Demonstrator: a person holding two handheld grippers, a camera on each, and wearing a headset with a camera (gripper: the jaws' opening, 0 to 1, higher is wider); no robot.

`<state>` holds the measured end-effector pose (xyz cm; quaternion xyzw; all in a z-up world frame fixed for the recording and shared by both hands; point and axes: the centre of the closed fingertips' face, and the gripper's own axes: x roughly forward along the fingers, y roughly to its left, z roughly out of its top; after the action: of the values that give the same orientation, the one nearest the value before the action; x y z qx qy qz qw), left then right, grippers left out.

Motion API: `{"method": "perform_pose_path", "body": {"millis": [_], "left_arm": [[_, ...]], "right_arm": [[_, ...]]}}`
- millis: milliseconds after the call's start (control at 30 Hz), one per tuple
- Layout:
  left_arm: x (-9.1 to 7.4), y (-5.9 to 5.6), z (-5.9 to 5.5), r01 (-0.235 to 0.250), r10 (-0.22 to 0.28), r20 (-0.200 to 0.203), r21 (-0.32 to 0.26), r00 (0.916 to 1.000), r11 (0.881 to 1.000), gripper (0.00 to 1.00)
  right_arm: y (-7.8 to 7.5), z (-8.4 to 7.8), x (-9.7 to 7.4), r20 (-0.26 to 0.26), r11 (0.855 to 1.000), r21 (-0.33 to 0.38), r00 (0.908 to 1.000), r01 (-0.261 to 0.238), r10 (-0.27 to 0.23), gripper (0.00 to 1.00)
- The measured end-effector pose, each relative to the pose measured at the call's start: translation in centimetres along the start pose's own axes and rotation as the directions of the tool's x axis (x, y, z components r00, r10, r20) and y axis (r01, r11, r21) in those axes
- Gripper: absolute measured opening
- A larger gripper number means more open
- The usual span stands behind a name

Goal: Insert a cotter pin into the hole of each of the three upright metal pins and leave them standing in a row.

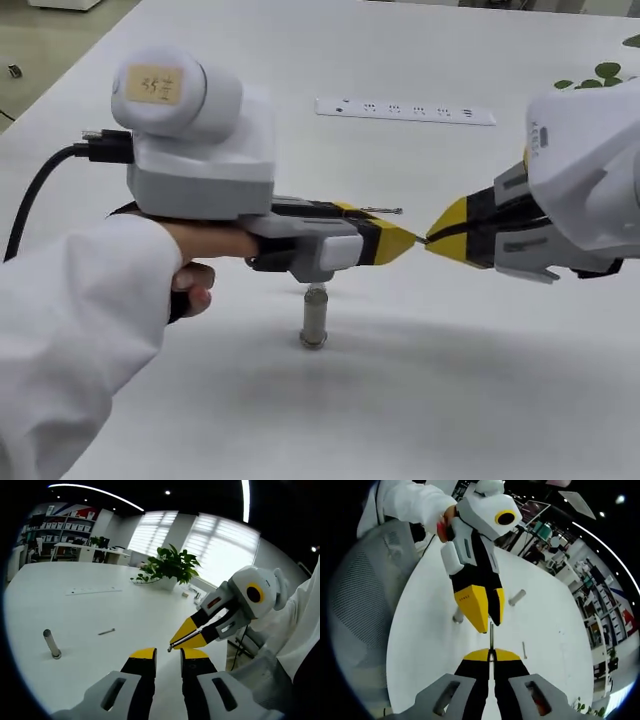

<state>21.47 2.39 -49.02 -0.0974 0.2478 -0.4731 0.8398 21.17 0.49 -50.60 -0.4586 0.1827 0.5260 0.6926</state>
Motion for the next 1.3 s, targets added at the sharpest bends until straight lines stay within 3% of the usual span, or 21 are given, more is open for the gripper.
{"method": "perform_pose_path", "body": {"millis": [967, 1300], "left_arm": [[0.4, -0.8, 0.1, 0.038, -0.037, 0.010, -0.061, 0.9992, 0.997, 0.00], [0.3, -0.8, 0.0, 0.036, -0.035, 0.012, -0.097, 0.9993, 0.995, 0.00]], "right_arm": [[0.1, 1.7, -0.3, 0.009, 0.999, -0.046, 1.0000, 0.005, -0.005, 0.00], [0.1, 1.6, -0.2, 0.009, 0.999, -0.042, 1.0000, 0.000, 0.001, 0.00]]}}
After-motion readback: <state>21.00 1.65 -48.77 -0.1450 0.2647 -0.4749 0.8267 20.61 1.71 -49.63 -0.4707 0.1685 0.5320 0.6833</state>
